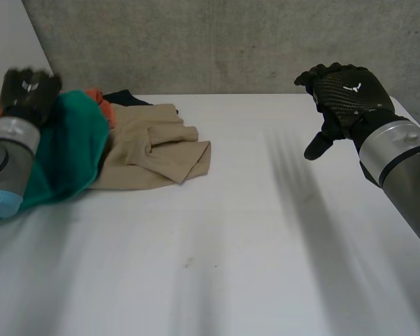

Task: Fold the laundry.

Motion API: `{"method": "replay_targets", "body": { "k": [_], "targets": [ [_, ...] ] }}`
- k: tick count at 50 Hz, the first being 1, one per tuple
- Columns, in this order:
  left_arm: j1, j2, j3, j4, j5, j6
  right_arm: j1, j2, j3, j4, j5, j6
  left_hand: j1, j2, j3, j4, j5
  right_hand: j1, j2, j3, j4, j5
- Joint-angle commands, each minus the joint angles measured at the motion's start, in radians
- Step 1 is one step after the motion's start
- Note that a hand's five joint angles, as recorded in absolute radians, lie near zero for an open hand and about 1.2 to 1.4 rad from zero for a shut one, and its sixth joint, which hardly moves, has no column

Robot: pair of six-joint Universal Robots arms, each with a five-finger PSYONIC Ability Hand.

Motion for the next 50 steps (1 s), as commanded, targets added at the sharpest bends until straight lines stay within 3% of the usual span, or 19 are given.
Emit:
{"method": "replay_targets", "body": {
  "k": [1, 6, 11, 13, 14, 15, 17, 24, 29, 33, 39, 50],
  "targets": [
    [-0.270, 0.258, -0.071, -0.049, 0.010, -0.295, -0.011, -0.008, -0.006, 0.004, 0.002, -0.034, 0.294, 0.206, 0.219, 0.199, 0.279, -0.025, -0.048, -0.042, -0.061, -0.063],
    [-0.432, 0.266, -0.084, -0.071, 0.016, -0.391, -0.015, -0.014, -0.010, 0.004, 0.003, -0.035, 0.294, 0.206, 0.219, 0.199, 0.279, -0.025, -0.048, -0.042, -0.061, -0.063],
    [-0.606, 0.090, -0.068, -0.094, 0.044, -0.398, -0.018, -0.016, -0.015, 0.004, 0.003, -0.037, 0.248, 0.160, 0.173, 0.153, 0.233, -0.025, -0.048, -0.042, -0.061, -0.063],
    [-0.636, 0.038, -0.062, -0.121, 0.050, -0.398, -0.020, -0.016, -0.016, 0.004, 0.002, -0.037, -0.024, -0.112, -0.099, -0.119, -0.039, -0.025, -0.048, -0.042, -0.061, -0.063],
    [-0.662, -0.006, -0.059, -0.164, 0.054, -0.395, -0.023, -0.016, -0.018, 0.003, 0.000, -0.039, -0.459, -0.546, -0.533, -0.553, -0.473, -0.025, -0.048, -0.042, -0.061, -0.063],
    [-0.675, -0.022, -0.056, -0.186, 0.058, -0.390, -0.032, -0.016, -0.018, 0.004, 0.000, -0.039, -0.655, -0.743, -0.729, -0.750, -0.669, -0.025, -0.048, -0.042, -0.061, -0.063],
    [-0.702, -0.050, -0.052, -0.248, 0.068, -0.373, -0.044, -0.016, -0.019, 0.004, -0.001, -0.037, -0.911, -0.999, -0.986, -1.006, -0.926, -0.025, -0.048, -0.042, -0.061, -0.063],
    [-0.698, -0.005, -0.053, -0.313, 0.073, -0.336, -0.067, -0.006, -0.038, 0.020, -0.011, -0.069, -0.909, -0.997, -0.984, -1.004, -0.924, -0.025, -0.048, -0.042, -0.061, -0.063],
    [-0.570, 0.119, -0.081, -0.327, 0.052, -0.341, -0.060, 0.007, -0.047, 0.108, -0.038, -0.231, -0.895, -0.982, -0.969, -0.989, -0.909, -0.025, -0.048, -0.042, -0.061, -0.063],
    [-0.522, 0.191, -0.137, -0.367, 0.018, -0.339, -0.058, 0.040, -0.050, 0.225, -0.060, -0.400, -0.868, -0.956, -0.943, -0.963, -0.883, -0.025, -0.048, -0.042, -0.061, -0.063],
    [-0.525, 0.237, -0.242, -0.436, -0.019, -0.339, -0.058, 0.084, -0.024, 0.363, -0.058, -0.552, -0.807, -0.894, -0.881, -0.901, -0.821, -0.025, -0.048, -0.042, -0.061, -0.063],
    [-0.627, 0.185, -0.360, -0.470, -0.025, -0.336, -0.063, 0.190, 0.023, 0.386, -0.070, -0.559, -0.727, -0.815, -0.802, -0.822, -0.742, -0.009, -0.032, -0.025, -0.045, -0.047]
  ]
}}
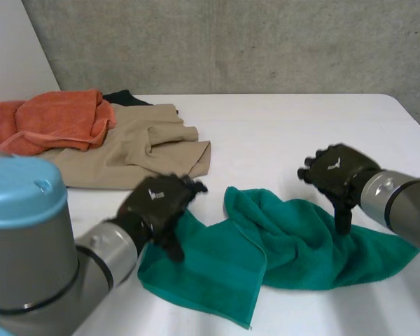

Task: Fold the laundry.

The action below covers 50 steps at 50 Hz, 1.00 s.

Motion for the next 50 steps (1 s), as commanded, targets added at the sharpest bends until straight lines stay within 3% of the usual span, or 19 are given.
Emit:
{"method": "replay_targets", "body": {
  "k": [1, 7, 11, 17, 21, 29, 37, 39, 46, 50],
  "targets": [
    [-0.093, -0.072, -0.060, 0.000, -0.002, 0.007, -0.003, 0.074, 0.035, -0.003, -0.004, 0.009, 0.126, 0.122, 0.127, 0.122, 0.119, -0.006, -0.029, -0.022, -0.042, -0.044],
    [-0.148, -0.155, -0.049, 0.075, -0.045, 0.009, -0.008, 0.093, 0.056, -0.020, -0.004, 0.010, 0.153, 0.149, 0.154, 0.149, 0.146, 0.105, 0.083, 0.089, 0.070, 0.067],
    [-0.161, -0.187, -0.039, 0.124, -0.077, 0.009, -0.008, 0.100, 0.082, -0.054, -0.005, 0.010, 0.153, 0.149, 0.154, 0.149, 0.146, 0.314, 0.291, 0.297, 0.278, 0.275],
    [-0.213, -0.222, -0.008, 0.150, -0.082, 0.019, -0.009, 0.113, 0.102, -0.083, -0.007, 0.009, 0.153, 0.149, 0.154, 0.149, 0.146, 1.196, 1.173, 1.179, 1.160, 1.158],
    [-0.256, -0.259, 0.024, 0.173, -0.085, 0.061, -0.011, 0.111, 0.104, -0.083, -0.007, 0.009, 0.170, 0.167, 0.171, 0.166, 0.163, 1.197, 1.174, 1.180, 1.161, 1.159],
    [-0.267, -0.351, 0.081, 0.213, -0.091, 0.180, -0.009, 0.110, 0.108, -0.082, -0.005, 0.010, 0.440, 0.436, 0.441, 0.436, 0.433, 1.197, 1.174, 1.180, 1.161, 1.159],
    [-0.270, -0.436, 0.170, 0.210, -0.126, 0.231, -0.012, 0.108, 0.115, -0.082, -0.005, 0.010, 0.857, 0.853, 0.858, 0.853, 0.850, 1.197, 1.174, 1.180, 1.161, 1.159],
    [-0.265, -0.440, 0.185, 0.209, -0.128, 0.231, -0.014, 0.108, 0.115, -0.082, -0.005, 0.010, 1.106, 1.102, 1.107, 1.102, 1.099, 1.197, 1.174, 1.180, 1.161, 1.159],
    [-0.251, -0.378, 0.221, 0.247, -0.148, 0.230, -0.034, 0.104, 0.093, -0.083, -0.004, 0.010, 1.133, 1.129, 1.134, 1.129, 1.126, 1.197, 1.174, 1.180, 1.161, 1.159],
    [-0.202, -0.308, 0.262, 0.270, -0.151, 0.230, -0.034, 0.105, 0.056, -0.095, -0.001, 0.012, 1.133, 1.129, 1.134, 1.129, 1.126, 1.197, 1.174, 1.180, 1.161, 1.159]
  ]
}}
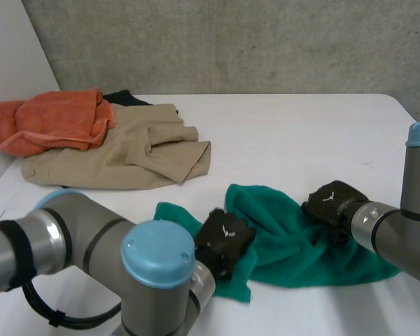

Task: Fold the laundry.

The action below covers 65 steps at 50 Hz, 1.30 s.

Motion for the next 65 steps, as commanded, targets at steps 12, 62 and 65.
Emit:
{"method": "replay_targets", "body": {
  "k": [12, 62, 65],
  "targets": [
    [0.245, 0.074, 0.451, 0.068, -0.006, -0.009, -0.003, 0.000, -0.274, -0.337, 0.066, 0.224, 0.306, 0.204, 0.213, 0.199, 0.223, 0.436, 0.223, 0.217, 0.213, 0.247],
    [0.281, 0.377, 0.206, 0.159, 0.204, -0.132, -0.081, 0.260, -0.423, 0.047, -0.235, 0.495, 0.306, 0.204, 0.213, 0.199, 0.223, -0.786, -0.999, -1.005, -1.009, -0.975],
    [0.278, 0.401, 0.200, 0.159, 0.219, -0.132, -0.081, 0.334, -0.472, 0.053, -0.273, 0.495, 0.306, 0.204, 0.213, 0.199, 0.223, -0.786, -0.999, -1.005, -1.009, -0.975]
  ]
}}
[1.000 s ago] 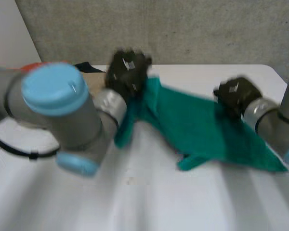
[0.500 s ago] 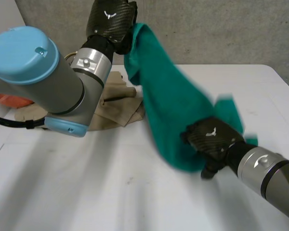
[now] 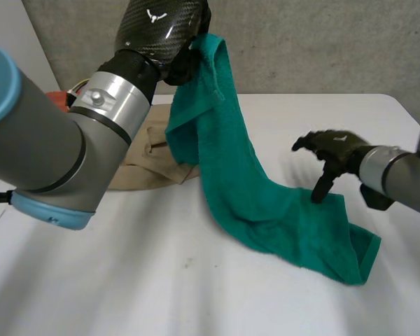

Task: Fold the laundry.

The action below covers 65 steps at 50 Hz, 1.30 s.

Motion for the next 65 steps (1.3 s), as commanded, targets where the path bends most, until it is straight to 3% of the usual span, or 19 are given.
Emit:
{"method": "replay_targets", "body": {
  "k": [1, 5, 9, 10, 16, 21, 25, 28, 33, 37, 44, 49, 51, 54, 61, 65],
  "targets": [
    [-0.003, 0.063, -0.024, 0.000, 0.031, 0.002, 0.004, 0.205, -0.128, 0.027, -0.092, -0.008, 0.277, 0.198, 0.204, 0.195, 0.223, -0.032, -0.051, -0.043, -0.065, -0.068],
    [0.000, 0.066, -0.023, 0.003, 0.035, 0.002, 0.007, 0.294, -0.196, 0.071, -0.086, -0.012, 0.277, 0.198, 0.204, 0.195, 0.223, 0.051, 0.032, 0.040, 0.018, 0.015],
    [0.007, 0.064, -0.017, 0.006, 0.036, 0.002, 0.018, 0.329, -0.246, 0.093, -0.055, -0.012, 0.277, 0.198, 0.204, 0.195, 0.223, 0.675, 0.655, 0.664, 0.642, 0.639],
    [0.009, 0.064, -0.015, 0.006, 0.036, 0.002, 0.018, 0.329, -0.266, 0.090, -0.036, -0.018, 0.277, 0.198, 0.204, 0.195, 0.223, 1.185, 1.165, 1.174, 1.151, 1.148],
    [0.017, 0.027, 0.043, 0.014, 0.032, 0.002, 0.018, 0.268, -0.364, -0.009, 0.092, -0.008, 0.277, 0.198, 0.204, 0.195, 0.223, 1.190, 1.170, 1.179, 1.156, 1.153],
    [0.059, -0.078, 0.178, 0.037, 0.006, 0.002, 0.015, 0.098, -0.310, -0.372, 0.222, -0.014, 0.277, 0.198, 0.204, 0.195, 0.223, 1.190, 1.170, 1.179, 1.156, 1.153],
    [0.116, -0.138, 0.276, 0.052, -0.054, -0.001, 0.009, -0.029, -0.188, -0.609, 0.261, -0.020, 0.277, 0.198, 0.204, 0.195, 0.223, 1.190, 1.170, 1.179, 1.156, 1.153],
    [0.133, -0.164, 0.306, 0.087, -0.074, -0.020, 0.015, -0.095, -0.107, -0.671, 0.248, -0.028, 0.277, 0.198, 0.204, 0.195, 0.223, 1.190, 1.170, 1.179, 1.156, 1.153],
    [0.136, -0.171, 0.205, 0.138, -0.062, -0.078, 0.011, -0.171, 0.045, -0.663, 0.213, -0.067, 0.277, 0.198, 0.204, 0.195, 0.223, 1.190, 1.170, 1.179, 1.156, 1.153],
    [0.132, -0.167, 0.064, 0.141, -0.001, -0.086, 0.007, -0.180, 0.172, -0.630, 0.176, -0.101, 0.277, 0.198, 0.204, 0.195, 0.223, 1.190, 1.170, 1.179, 1.156, 1.153],
    [0.133, -0.167, -0.226, 0.140, 0.077, -0.080, 0.011, -0.168, 0.398, -0.544, 0.109, -0.279, 0.277, 0.198, 0.204, 0.195, 0.223, 1.190, 1.170, 1.179, 1.156, 1.153],
    [0.138, -0.171, -0.371, 0.137, 0.079, -0.072, 0.012, -0.129, 0.511, -0.542, 0.106, -0.429, 0.254, 0.175, 0.181, 0.172, 0.201, 1.190, 1.170, 1.179, 1.156, 1.153],
    [0.139, -0.171, -0.401, 0.135, 0.079, -0.066, 0.011, -0.123, 0.534, -0.539, 0.115, -0.468, 0.143, 0.064, 0.070, 0.060, 0.089, 1.190, 1.170, 1.179, 1.156, 1.153],
    [0.141, -0.160, -0.460, 0.117, 0.079, -0.029, 0.007, -0.123, 0.557, -0.538, 0.119, -0.471, -0.217, -0.296, -0.290, -0.300, -0.271, 1.116, 1.096, 1.104, 1.082, 1.079],
    [0.142, -0.071, -0.487, -0.039, 0.071, 0.074, -0.008, -0.181, 0.594, -0.534, 0.120, -0.436, -0.538, -0.617, -0.611, -0.621, -0.592, 1.018, 0.998, 1.007, 0.984, 0.981],
    [0.139, -0.039, -0.475, -0.121, 0.059, 0.075, -0.012, -0.200, 0.604, -0.534, 0.116, -0.393, -0.656, -0.735, -0.729, -0.738, -0.709, 1.015, 0.995, 1.004, 0.981, 0.978]
  ]
}}
